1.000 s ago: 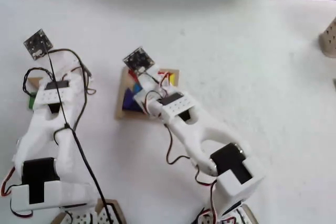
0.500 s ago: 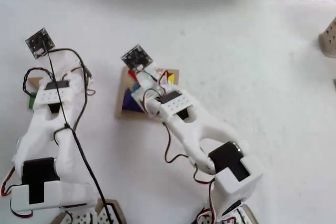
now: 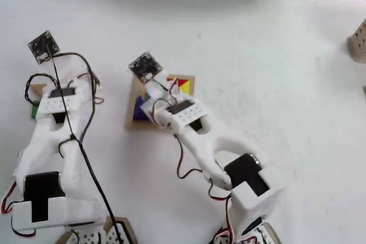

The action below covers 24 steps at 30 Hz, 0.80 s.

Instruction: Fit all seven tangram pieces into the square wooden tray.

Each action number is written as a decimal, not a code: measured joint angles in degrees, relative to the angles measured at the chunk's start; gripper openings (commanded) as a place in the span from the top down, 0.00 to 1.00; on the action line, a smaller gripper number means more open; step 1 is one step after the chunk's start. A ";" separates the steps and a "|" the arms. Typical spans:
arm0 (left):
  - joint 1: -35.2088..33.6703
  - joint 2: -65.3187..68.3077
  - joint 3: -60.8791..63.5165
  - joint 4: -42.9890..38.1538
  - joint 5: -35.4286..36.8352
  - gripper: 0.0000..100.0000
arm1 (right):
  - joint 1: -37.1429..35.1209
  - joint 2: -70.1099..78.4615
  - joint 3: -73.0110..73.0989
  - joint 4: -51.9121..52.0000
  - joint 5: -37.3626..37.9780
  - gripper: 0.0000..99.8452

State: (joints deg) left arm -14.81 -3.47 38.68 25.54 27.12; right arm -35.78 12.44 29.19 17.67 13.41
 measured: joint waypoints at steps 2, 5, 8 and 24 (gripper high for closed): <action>0.00 0.00 0.00 0.00 0.00 0.98 | -1.32 0.62 -0.44 0.00 0.00 0.98; 0.00 0.00 0.00 0.00 0.00 0.98 | -1.76 1.14 -1.23 0.00 0.00 0.98; 0.00 0.00 0.00 0.00 0.00 0.98 | -1.41 1.14 -1.32 1.05 0.00 0.98; 0.88 0.00 0.00 0.00 0.00 0.98 | 3.16 0.53 -2.64 6.77 0.00 0.98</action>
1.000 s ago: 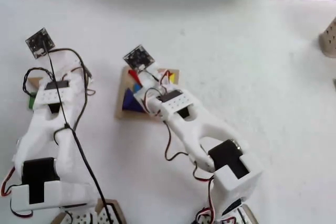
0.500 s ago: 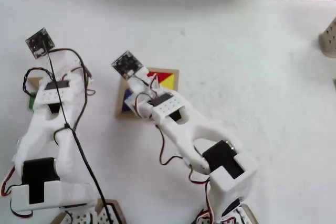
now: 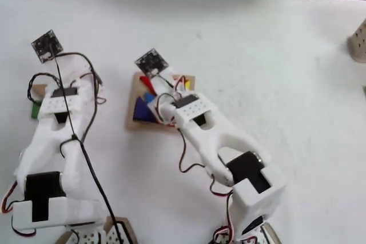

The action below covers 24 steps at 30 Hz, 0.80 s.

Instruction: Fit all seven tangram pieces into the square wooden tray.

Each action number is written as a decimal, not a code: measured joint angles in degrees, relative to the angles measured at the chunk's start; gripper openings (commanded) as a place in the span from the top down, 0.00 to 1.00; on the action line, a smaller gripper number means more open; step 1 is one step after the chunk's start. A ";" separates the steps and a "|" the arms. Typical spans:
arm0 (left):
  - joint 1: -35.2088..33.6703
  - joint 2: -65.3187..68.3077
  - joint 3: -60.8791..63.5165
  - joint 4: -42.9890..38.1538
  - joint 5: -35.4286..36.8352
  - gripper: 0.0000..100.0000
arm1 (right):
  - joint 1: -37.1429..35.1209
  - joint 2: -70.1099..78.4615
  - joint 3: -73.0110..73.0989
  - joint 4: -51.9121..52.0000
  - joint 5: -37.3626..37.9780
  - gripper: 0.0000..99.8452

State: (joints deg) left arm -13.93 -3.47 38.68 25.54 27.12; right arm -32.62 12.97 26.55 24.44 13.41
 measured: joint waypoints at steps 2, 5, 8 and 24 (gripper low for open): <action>-0.18 0.00 0.00 0.00 0.00 0.98 | -0.70 0.09 -0.35 0.00 0.00 0.98; 0.35 0.00 0.00 0.00 0.00 0.98 | -2.99 0.18 -0.97 0.00 0.00 0.98; 0.35 0.00 0.00 0.00 0.00 0.98 | -4.84 2.11 -3.34 0.00 0.00 0.98; 0.53 0.00 0.00 0.00 0.00 0.98 | -0.79 3.87 -17.14 16.53 0.00 0.98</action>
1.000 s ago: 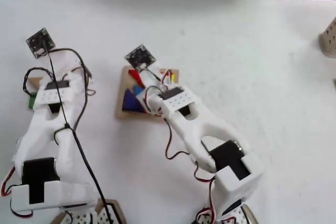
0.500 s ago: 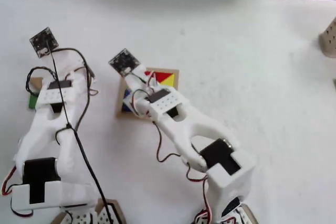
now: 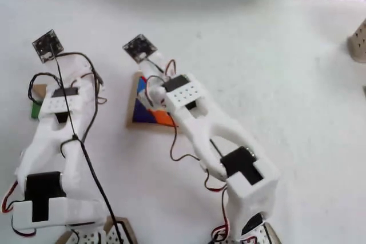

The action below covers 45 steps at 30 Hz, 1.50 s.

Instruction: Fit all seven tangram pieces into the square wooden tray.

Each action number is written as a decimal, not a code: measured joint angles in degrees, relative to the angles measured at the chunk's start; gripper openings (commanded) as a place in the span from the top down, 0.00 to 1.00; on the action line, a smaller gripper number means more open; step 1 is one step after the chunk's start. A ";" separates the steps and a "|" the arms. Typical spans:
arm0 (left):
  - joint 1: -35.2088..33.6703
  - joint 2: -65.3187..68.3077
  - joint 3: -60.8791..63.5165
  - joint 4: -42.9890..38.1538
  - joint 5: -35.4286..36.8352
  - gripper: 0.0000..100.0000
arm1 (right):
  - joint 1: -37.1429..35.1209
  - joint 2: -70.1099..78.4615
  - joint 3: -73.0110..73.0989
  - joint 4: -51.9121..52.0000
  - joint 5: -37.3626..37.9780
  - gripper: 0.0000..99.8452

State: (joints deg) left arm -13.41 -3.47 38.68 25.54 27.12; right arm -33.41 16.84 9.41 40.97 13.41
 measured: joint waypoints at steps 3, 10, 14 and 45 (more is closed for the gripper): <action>0.26 0.00 0.00 0.00 0.00 0.98 | 1.05 -0.18 5.01 -5.89 0.00 0.98; 0.26 0.00 0.00 0.00 0.00 0.98 | 1.05 3.96 6.68 -19.60 0.00 0.98; 0.26 0.00 0.00 0.00 0.00 0.98 | 0.97 5.19 6.68 -21.89 0.00 0.98; 0.26 0.00 0.00 0.00 0.00 0.98 | -2.29 3.78 8.70 -19.34 0.00 0.98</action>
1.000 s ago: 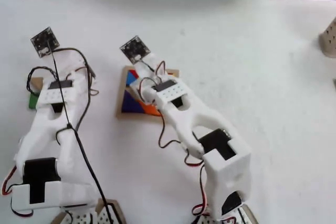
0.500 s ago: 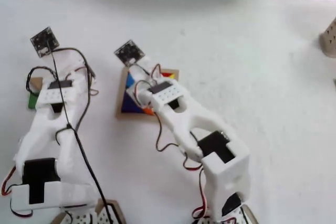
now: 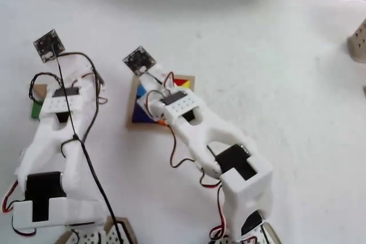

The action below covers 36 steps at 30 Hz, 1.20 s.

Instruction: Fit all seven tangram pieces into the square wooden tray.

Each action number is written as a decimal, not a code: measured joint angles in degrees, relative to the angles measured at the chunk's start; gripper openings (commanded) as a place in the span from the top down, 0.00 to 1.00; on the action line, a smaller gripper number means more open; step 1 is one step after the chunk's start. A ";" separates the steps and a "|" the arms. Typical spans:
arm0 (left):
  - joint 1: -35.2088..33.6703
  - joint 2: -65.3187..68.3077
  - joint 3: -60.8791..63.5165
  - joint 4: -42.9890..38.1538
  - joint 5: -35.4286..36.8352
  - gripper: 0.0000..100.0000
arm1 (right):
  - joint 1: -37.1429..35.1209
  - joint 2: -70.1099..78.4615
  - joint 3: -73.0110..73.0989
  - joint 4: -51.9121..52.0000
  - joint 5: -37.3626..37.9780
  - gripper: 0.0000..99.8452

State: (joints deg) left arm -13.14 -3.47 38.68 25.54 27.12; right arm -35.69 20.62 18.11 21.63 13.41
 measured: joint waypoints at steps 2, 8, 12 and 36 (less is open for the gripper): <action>0.00 0.00 0.00 0.00 0.00 0.98 | 0.00 0.09 0.00 -1.23 0.00 0.98; 0.00 0.00 0.00 0.00 0.00 0.98 | 1.05 1.05 -0.62 -1.05 0.00 0.98; 0.00 0.00 0.00 0.00 0.00 0.98 | 1.05 -2.02 -0.44 5.27 0.00 0.98; 0.00 0.00 0.00 0.00 0.00 0.98 | 1.67 -6.51 8.62 -0.70 -3.60 0.98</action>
State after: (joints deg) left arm -13.14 -3.47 38.68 25.54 27.12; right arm -34.02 14.11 26.73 20.92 9.80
